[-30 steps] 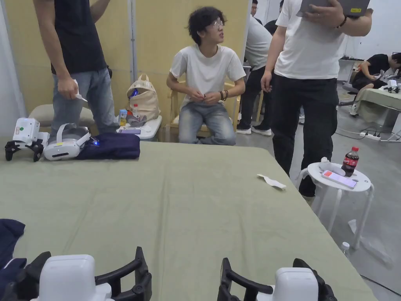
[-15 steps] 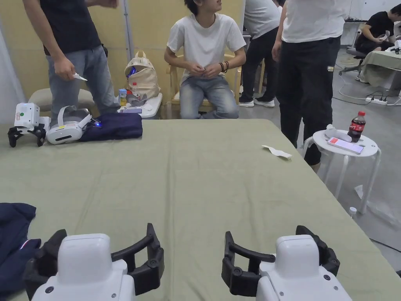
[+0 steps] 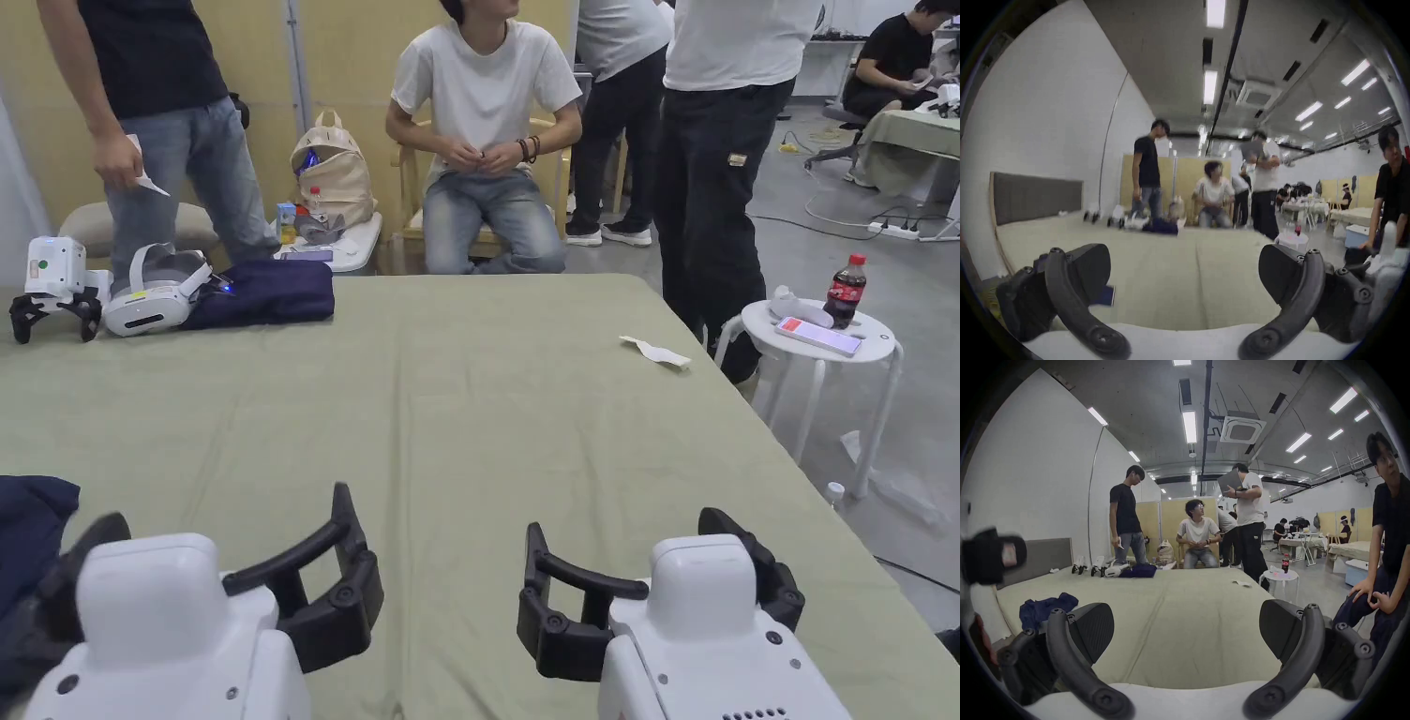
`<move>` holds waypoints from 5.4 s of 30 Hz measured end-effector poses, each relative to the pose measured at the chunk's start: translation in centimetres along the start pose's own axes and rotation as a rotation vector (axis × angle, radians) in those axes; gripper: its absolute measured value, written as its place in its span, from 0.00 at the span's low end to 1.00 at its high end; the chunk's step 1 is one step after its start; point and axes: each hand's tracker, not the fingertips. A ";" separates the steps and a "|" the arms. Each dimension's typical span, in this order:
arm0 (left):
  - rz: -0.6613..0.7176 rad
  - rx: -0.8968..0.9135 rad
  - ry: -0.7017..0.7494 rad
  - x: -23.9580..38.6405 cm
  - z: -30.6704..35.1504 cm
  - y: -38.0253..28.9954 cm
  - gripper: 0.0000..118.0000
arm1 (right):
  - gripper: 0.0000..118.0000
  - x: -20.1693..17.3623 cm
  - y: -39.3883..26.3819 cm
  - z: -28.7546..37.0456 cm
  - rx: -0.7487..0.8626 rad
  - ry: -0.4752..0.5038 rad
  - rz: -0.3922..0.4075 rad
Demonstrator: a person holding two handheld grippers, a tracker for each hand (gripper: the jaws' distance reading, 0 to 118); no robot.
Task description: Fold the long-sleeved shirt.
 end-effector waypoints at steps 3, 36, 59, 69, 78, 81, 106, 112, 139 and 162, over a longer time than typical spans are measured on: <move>-0.085 -0.073 0.071 -0.2 -0.9 -2.1 1.00 | 1.00 0.0 -0.8 0.0 -0.021 -0.023 0.043; -0.025 -0.241 0.320 -15.8 -2.0 -2.1 0.00 | 0.01 -11.5 1.2 -8.1 -0.212 0.436 -0.114; 0.322 -0.710 0.447 -38.2 -28.1 -14.7 0.12 | 0.01 -13.8 -6.5 -21.7 -0.540 0.469 -0.060; 0.114 -0.377 0.235 -20.1 -20.0 -0.3 0.12 | 0.01 -4.5 -1.8 -17.7 -0.392 0.369 -0.124; -0.026 -0.468 -0.265 10.0 -25.1 -1.6 0.12 | 0.01 11.3 0.4 -10.3 -0.329 0.021 -0.144; 0.028 -0.611 -0.433 20.1 -25.6 -5.5 0.12 | 0.01 16.2 0.3 -7.3 -0.333 -0.103 -0.164; 0.052 -0.307 -0.178 1.9 -15.3 1.7 0.75 | 0.01 10.0 1.9 -8.3 -0.230 0.009 -0.235; -0.007 -0.474 -0.096 -3.3 -13.7 -4.1 0.00 | 0.01 3.6 1.7 -10.1 -0.252 0.052 -0.019; -0.022 -0.944 -0.230 1.2 -50.7 -15.7 0.63 | 0.01 7.3 -4.9 -17.6 -0.474 0.005 -0.075; 0.087 -0.363 -0.033 -9.1 -31.9 0.9 0.03 | 0.01 9.6 -4.6 -15.1 -0.455 -0.020 -0.098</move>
